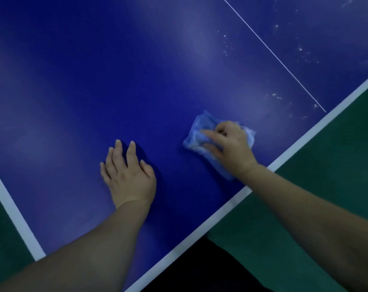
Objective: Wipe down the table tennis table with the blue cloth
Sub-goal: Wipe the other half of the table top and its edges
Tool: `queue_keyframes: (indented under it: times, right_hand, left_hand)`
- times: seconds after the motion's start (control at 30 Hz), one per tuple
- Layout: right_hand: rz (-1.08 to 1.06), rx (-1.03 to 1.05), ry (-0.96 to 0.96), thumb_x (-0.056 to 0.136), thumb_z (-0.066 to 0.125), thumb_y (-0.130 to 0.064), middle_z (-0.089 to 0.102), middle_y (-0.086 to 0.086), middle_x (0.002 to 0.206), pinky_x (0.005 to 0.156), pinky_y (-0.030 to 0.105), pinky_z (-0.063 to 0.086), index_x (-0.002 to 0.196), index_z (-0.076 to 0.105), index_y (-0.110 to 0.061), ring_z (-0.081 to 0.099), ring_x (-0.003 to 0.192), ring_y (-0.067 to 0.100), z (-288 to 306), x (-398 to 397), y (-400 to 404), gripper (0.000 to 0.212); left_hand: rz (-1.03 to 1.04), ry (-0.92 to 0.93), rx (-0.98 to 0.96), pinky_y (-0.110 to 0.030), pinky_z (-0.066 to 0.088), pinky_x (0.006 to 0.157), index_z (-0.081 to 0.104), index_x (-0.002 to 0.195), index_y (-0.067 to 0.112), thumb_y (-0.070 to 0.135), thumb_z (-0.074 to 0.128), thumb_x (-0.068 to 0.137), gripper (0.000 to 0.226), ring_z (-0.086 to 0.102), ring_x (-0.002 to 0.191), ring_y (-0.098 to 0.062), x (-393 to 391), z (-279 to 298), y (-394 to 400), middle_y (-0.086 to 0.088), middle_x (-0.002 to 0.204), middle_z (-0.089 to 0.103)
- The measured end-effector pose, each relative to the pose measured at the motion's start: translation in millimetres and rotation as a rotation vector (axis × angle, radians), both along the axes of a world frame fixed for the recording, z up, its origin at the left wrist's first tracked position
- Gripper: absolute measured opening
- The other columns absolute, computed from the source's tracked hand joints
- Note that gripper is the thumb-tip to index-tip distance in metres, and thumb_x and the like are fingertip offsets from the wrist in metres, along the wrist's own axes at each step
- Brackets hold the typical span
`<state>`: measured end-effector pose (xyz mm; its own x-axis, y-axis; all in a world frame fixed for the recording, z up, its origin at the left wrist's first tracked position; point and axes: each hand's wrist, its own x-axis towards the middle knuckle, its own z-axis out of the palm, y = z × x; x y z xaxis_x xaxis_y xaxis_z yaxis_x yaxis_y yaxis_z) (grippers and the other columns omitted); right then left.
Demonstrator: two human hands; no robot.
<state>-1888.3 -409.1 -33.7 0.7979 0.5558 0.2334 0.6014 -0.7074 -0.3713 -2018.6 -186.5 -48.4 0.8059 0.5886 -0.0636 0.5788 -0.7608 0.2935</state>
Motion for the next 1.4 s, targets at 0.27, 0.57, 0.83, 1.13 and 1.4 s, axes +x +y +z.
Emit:
queue_keyframes:
  times: [0.27,0.57,0.83,1.13,1.4]
  right_hand:
    - [-0.974,-0.026,0.101,0.089,0.057,-0.038,0.053,0.012,0.107,0.081,0.040,0.041,0.113,0.068,-0.023,0.051,0.096,0.032,-4,17,-25,0.030]
    - [-0.401,-0.031,-0.009,0.088,0.066,-0.028,0.056,0.017,0.093,0.074,0.042,0.044,0.111,0.072,-0.015,0.054,0.084,0.035,-4,24,-72,0.027]
    - [-0.449,-0.018,0.038,0.091,0.056,-0.037,0.055,0.012,0.096,0.074,0.040,0.042,0.115,0.068,-0.021,0.050,0.086,0.030,-10,20,-59,0.032]
    - [-0.747,0.063,0.110,0.089,0.059,-0.039,0.054,0.010,0.101,0.081,0.046,0.046,0.116,0.067,-0.021,0.051,0.090,0.030,-6,101,-112,0.034]
    - [0.076,-0.046,0.053,0.086,0.065,-0.031,0.058,0.017,0.097,0.073,0.045,0.044,0.114,0.071,-0.020,0.055,0.086,0.038,-2,157,-116,0.031]
  left_hand:
    - [-0.021,-0.022,0.021,-0.054,0.010,0.119,0.036,0.144,0.019,0.027,0.038,0.092,0.052,0.019,0.146,-0.030,-1,-3,1,-0.010,0.157,0.026]
    - [-0.020,-0.033,0.020,-0.054,0.010,0.119,0.036,0.144,0.019,0.024,0.040,0.093,0.051,0.018,0.146,-0.030,-1,-4,1,-0.010,0.157,0.025]
    - [-0.003,-0.012,0.037,-0.051,0.009,0.119,0.036,0.144,0.020,0.024,0.039,0.094,0.051,0.018,0.146,-0.029,0,2,-2,-0.009,0.157,0.025]
    - [0.149,0.082,0.056,-0.055,0.008,0.119,0.039,0.145,0.011,0.011,0.043,0.095,0.050,0.018,0.145,-0.032,15,17,-26,-0.011,0.157,0.025]
    - [0.159,-0.038,-0.026,-0.046,0.007,0.121,0.033,0.148,0.018,0.020,0.042,0.098,0.050,0.013,0.148,-0.027,112,23,-94,-0.005,0.161,0.017]
